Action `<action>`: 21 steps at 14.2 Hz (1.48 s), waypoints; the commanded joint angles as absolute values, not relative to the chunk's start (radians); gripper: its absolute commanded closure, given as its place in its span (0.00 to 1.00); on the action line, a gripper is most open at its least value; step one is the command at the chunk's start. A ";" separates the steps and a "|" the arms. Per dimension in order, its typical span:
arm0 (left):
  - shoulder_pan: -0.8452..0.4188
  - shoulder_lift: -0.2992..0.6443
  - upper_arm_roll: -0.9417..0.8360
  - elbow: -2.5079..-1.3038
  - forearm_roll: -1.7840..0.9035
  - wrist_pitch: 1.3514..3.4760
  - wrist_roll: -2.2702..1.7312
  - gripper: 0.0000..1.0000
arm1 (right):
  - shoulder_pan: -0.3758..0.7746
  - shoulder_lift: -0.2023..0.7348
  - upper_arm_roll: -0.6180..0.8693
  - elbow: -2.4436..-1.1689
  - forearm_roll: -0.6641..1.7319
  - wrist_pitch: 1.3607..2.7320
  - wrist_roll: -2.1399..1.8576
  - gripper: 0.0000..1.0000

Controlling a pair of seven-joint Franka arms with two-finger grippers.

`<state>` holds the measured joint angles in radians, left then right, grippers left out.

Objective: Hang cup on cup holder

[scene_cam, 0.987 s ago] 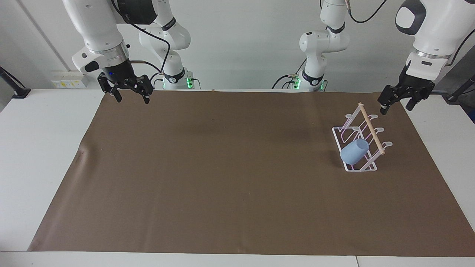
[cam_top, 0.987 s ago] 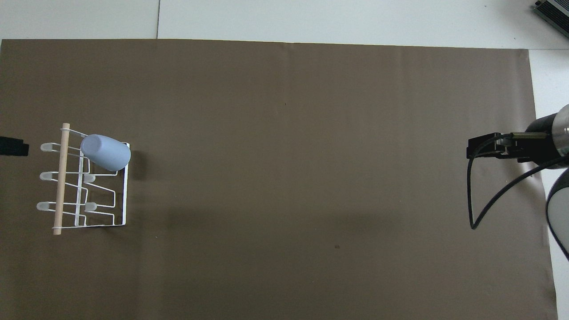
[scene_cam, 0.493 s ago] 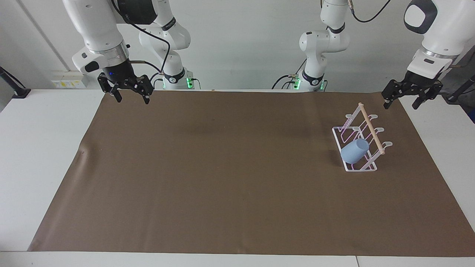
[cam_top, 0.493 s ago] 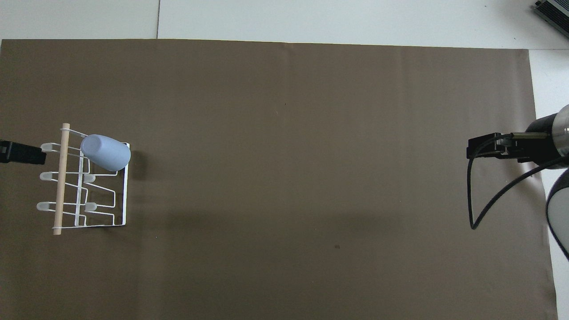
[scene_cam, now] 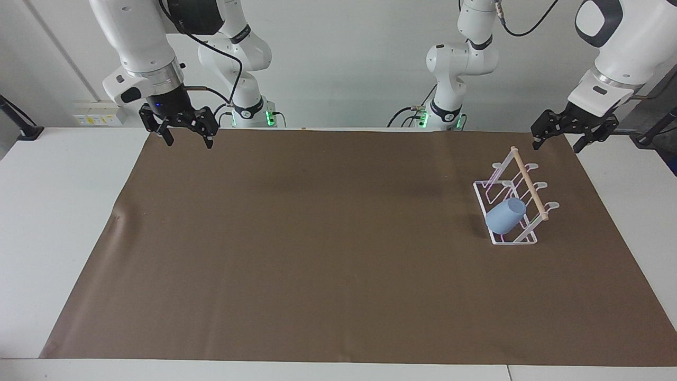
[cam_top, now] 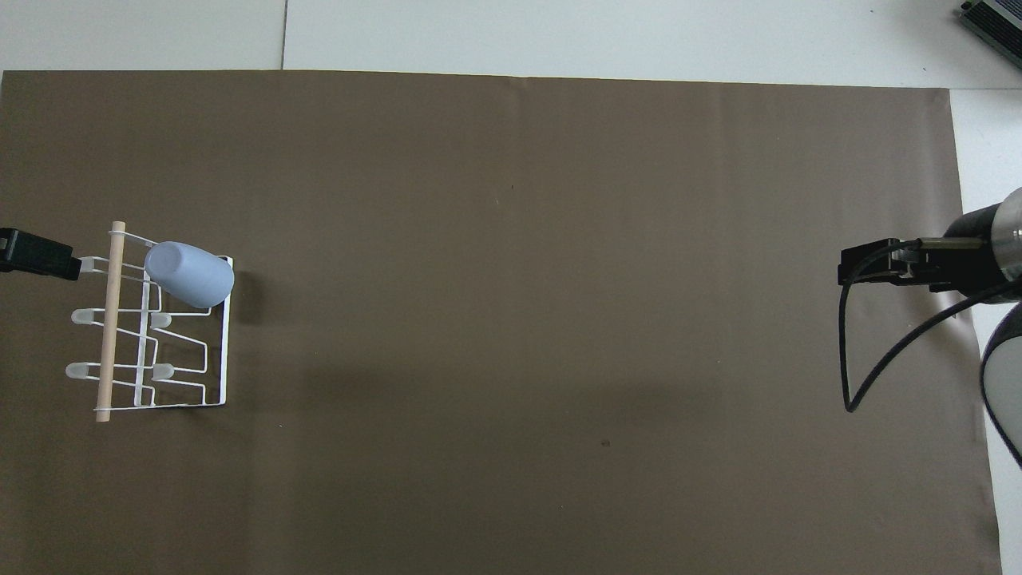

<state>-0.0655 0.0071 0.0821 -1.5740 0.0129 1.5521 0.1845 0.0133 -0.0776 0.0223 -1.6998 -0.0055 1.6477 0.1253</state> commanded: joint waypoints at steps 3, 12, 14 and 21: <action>-0.080 0.018 0.097 -1.523 -0.003 1.511 0.199 0.00 | 0.003 -0.084 0.031 -1.697 -0.012 1.631 0.103 0.00; -0.107 -0.021 0.094 -1.545 -0.002 1.503 0.129 0.00 | 0.003 -0.084 0.031 -1.697 -0.012 1.631 0.103 0.00; -0.098 -0.035 0.063 -1.548 -0.002 1.476 0.129 0.00 | 0.003 -0.084 0.031 -1.697 -0.012 1.631 0.103 0.00; -0.077 -0.043 0.040 -1.551 -0.002 1.465 0.129 0.00 | 0.003 -0.084 0.031 -1.697 -0.012 1.631 0.103 0.00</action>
